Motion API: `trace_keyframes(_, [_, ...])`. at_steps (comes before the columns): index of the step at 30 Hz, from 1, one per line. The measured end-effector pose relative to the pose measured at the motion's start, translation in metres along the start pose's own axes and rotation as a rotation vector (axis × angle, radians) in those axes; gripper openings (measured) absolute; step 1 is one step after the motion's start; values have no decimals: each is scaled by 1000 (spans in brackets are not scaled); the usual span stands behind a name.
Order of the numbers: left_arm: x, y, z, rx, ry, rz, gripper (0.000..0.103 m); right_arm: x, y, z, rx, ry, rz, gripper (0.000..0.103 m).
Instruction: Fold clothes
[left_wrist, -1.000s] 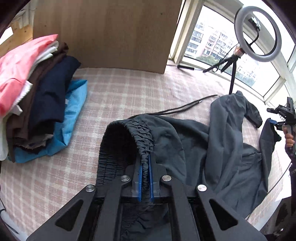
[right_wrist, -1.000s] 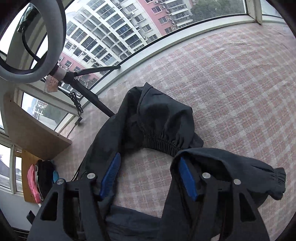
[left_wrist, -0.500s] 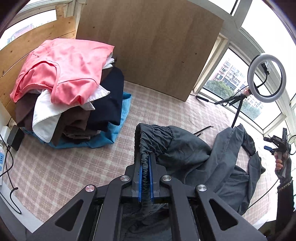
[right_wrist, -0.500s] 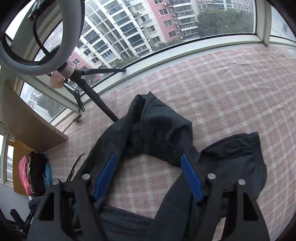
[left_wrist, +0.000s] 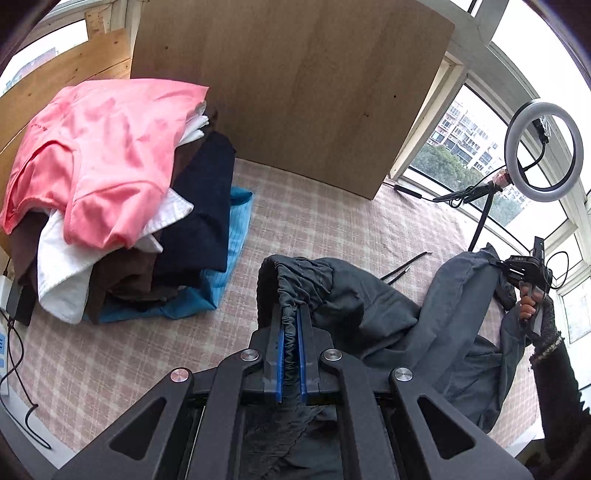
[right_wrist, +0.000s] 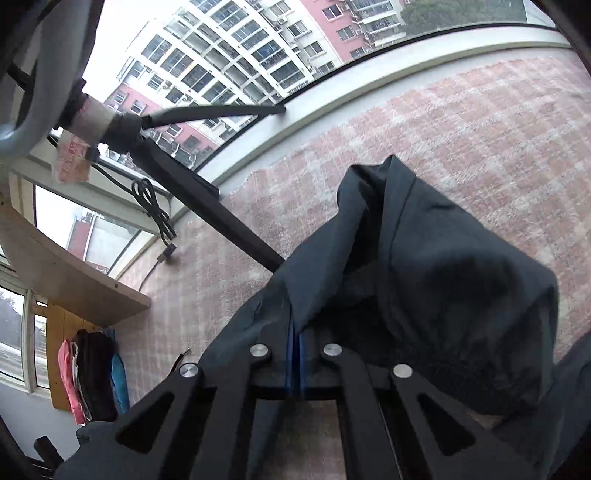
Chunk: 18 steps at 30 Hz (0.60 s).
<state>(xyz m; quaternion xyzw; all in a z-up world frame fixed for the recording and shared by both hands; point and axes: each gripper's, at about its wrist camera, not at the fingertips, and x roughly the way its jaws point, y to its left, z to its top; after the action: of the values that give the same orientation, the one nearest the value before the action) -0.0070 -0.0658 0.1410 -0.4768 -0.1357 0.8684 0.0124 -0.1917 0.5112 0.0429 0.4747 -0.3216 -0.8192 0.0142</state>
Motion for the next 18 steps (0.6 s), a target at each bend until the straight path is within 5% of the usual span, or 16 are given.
trace_keyframes(5, [-29,-29,88,73,-103,-42,4,-132,27,48,-43,-303,5,1])
trace_keyframes(10, [-132,-59,137,188,-310,-76,5,-317,59,52,-86,-636,75,1])
trace_keyframes(14, [-185,-64,104,284,-374,-117,8,-406,48,-18,-113,-735,77,1])
trace_keyframes(18, [-163,-46,33,304,-238,-93,8,-387,-2,-115,-51,-604,-37,1])
